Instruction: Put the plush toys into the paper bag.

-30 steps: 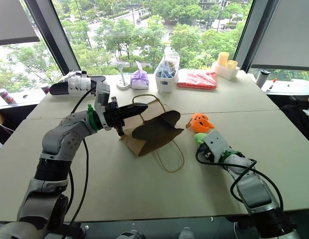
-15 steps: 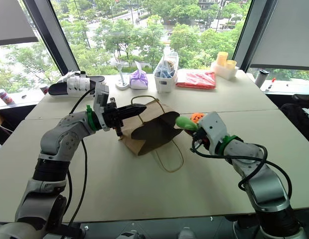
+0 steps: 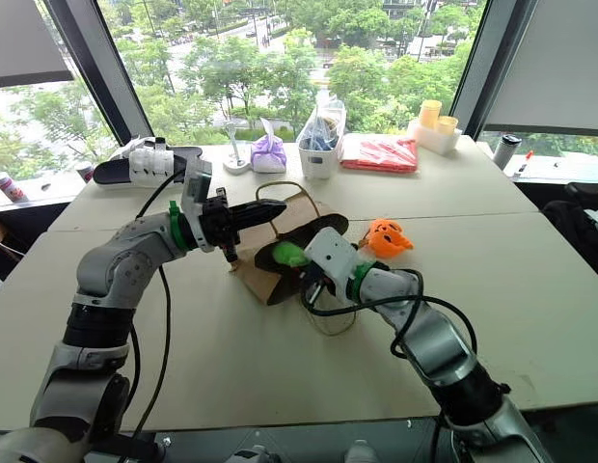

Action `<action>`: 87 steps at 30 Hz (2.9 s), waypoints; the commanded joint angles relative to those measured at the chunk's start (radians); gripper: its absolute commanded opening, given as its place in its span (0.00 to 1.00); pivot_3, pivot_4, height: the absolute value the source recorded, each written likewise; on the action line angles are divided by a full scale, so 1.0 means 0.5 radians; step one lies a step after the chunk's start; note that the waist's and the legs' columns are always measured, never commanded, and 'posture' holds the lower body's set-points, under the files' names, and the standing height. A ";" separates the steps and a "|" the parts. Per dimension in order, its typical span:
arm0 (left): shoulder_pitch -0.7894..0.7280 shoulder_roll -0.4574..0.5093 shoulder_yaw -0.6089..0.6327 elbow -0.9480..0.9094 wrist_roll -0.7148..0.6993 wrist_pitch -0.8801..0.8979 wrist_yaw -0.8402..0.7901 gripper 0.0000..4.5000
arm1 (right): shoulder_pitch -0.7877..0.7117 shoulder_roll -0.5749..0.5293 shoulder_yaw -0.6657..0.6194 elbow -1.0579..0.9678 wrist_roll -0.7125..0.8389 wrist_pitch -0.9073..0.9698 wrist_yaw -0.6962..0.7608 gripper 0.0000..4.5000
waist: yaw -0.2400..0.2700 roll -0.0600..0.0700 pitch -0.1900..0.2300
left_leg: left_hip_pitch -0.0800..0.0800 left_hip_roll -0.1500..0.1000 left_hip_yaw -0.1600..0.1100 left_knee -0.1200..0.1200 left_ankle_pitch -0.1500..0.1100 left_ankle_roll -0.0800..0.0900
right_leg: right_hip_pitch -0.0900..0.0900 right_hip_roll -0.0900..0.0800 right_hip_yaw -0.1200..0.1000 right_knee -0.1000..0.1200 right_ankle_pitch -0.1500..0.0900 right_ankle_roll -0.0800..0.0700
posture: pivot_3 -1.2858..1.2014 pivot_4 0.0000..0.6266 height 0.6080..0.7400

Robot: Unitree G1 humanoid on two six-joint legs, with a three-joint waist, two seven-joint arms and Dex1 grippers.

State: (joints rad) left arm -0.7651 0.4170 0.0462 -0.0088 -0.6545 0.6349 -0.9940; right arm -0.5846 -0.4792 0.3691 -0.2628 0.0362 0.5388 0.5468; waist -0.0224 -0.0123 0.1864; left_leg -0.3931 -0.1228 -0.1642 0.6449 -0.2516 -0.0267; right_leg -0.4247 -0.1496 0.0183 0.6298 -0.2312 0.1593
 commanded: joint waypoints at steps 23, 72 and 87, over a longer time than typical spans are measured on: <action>0.087 0.115 0.085 -0.148 -0.094 0.041 0.042 0.00 | 0.018 -0.045 -0.735 -0.228 0.142 0.195 0.201 0.99 | 0.029 0.000 0.000 | -0.004 -0.001 -0.005 -0.002 0.001 -0.002 | -0.002 -0.001 0.000 -0.002 0.000 0.000 | 0.52 0.24 1.00; -0.028 0.038 0.067 -0.055 -0.093 0.016 0.117 0.00 | 0.404 -0.107 -0.887 -0.741 0.918 0.743 -0.031 0.03 | 0.022 0.003 0.002 | -0.002 0.002 0.001 0.001 -0.002 0.001 | 0.001 0.000 0.003 -0.003 0.001 -0.001 | 0.52 0.24 1.00; 0.015 0.061 0.078 -0.214 -0.226 0.173 0.107 0.00 | -0.073 0.435 -0.383 0.427 0.422 0.070 -0.205 0.03 | 0.008 0.002 0.002 | -0.001 0.000 0.001 -0.001 0.001 -0.003 | -0.002 0.000 0.003 -0.001 0.001 -0.001 | 0.52 0.24 1.00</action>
State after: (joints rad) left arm -0.7520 0.4343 0.0635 -0.0743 -0.7382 0.7161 -0.9334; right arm -0.5894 -0.2794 0.1829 -0.0765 0.2658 0.6296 0.4453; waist -0.0182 -0.0112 0.1873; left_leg -0.3937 -0.1227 -0.1638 0.6444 -0.2512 -0.0283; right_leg -0.4258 -0.1494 0.0197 0.6294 -0.2309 0.1587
